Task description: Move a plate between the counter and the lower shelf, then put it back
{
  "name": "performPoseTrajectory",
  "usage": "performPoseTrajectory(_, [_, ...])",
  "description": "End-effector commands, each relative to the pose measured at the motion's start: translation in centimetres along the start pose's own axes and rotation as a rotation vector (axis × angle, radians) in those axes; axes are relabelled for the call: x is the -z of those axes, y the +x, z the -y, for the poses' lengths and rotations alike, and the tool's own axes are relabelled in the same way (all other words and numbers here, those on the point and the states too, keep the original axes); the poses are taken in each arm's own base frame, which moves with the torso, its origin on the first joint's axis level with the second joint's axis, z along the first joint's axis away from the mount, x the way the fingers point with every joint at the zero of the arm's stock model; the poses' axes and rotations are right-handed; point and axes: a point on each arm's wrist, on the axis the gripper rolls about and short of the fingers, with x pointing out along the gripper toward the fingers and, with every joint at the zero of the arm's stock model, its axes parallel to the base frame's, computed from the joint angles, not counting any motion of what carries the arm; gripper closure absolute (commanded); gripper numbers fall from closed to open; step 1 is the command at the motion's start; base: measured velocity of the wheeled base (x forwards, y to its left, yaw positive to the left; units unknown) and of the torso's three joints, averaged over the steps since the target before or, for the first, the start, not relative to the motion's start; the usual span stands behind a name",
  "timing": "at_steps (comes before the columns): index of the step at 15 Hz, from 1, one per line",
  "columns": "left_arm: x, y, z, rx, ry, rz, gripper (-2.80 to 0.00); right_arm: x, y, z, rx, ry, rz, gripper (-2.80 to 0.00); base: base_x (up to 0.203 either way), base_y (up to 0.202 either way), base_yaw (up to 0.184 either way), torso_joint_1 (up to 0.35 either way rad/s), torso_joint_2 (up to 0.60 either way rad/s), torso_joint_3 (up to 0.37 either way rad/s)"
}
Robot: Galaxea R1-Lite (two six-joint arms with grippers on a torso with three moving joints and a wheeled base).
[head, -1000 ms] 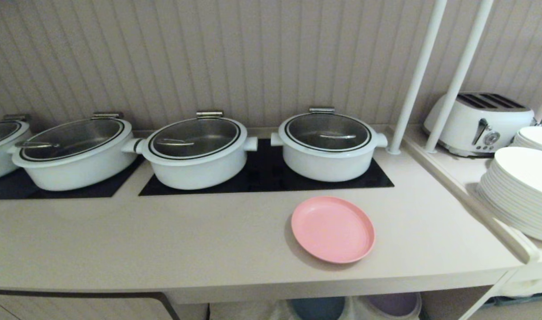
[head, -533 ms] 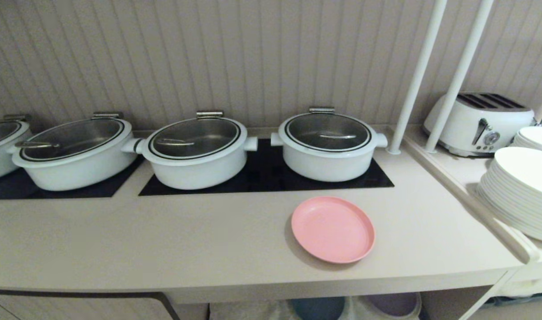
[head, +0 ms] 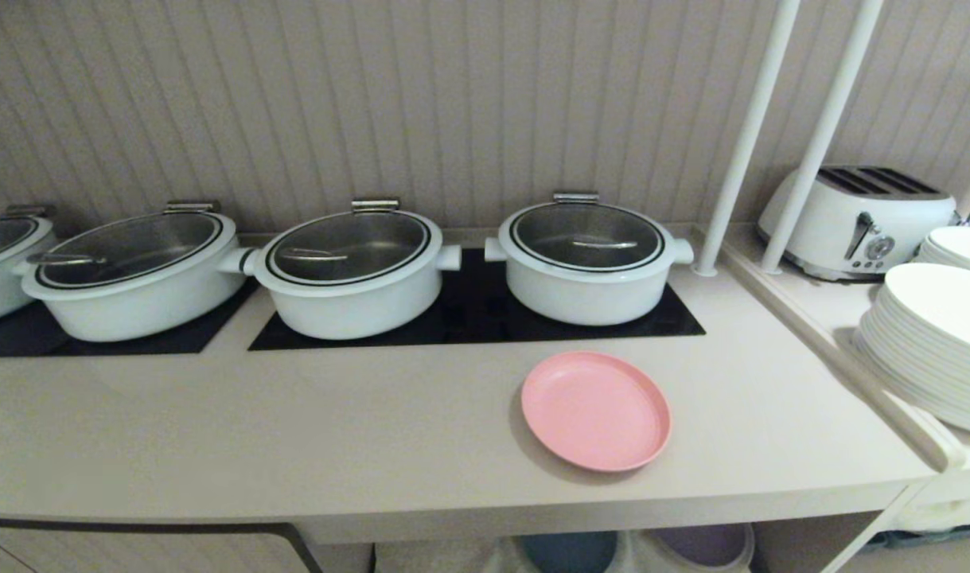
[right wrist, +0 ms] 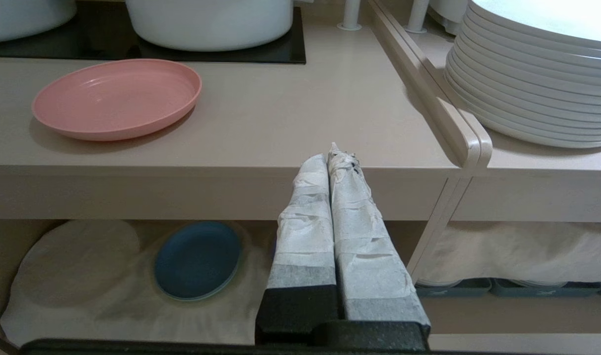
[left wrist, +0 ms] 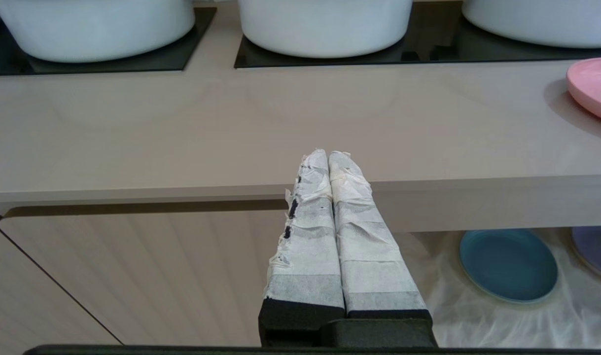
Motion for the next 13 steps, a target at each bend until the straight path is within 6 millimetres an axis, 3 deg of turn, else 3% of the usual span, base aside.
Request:
performPoseTrajectory(1, [0.0, 0.0, 0.0, 0.0, 0.0, 0.001, 0.0, -0.01, 0.01, 0.0, 0.0, -0.004, -0.001, 0.0, 0.0, 0.0, 0.0, 0.0, 0.0, 0.0])
performPoseTrajectory(13, [0.0, 0.0, 0.0, 0.0, 0.0, 0.001, 0.0, -0.01, 0.01, 0.0, 0.0, 0.01, -0.001, 0.0, 0.0, 0.0, 0.0, 0.0, 0.0, 0.0])
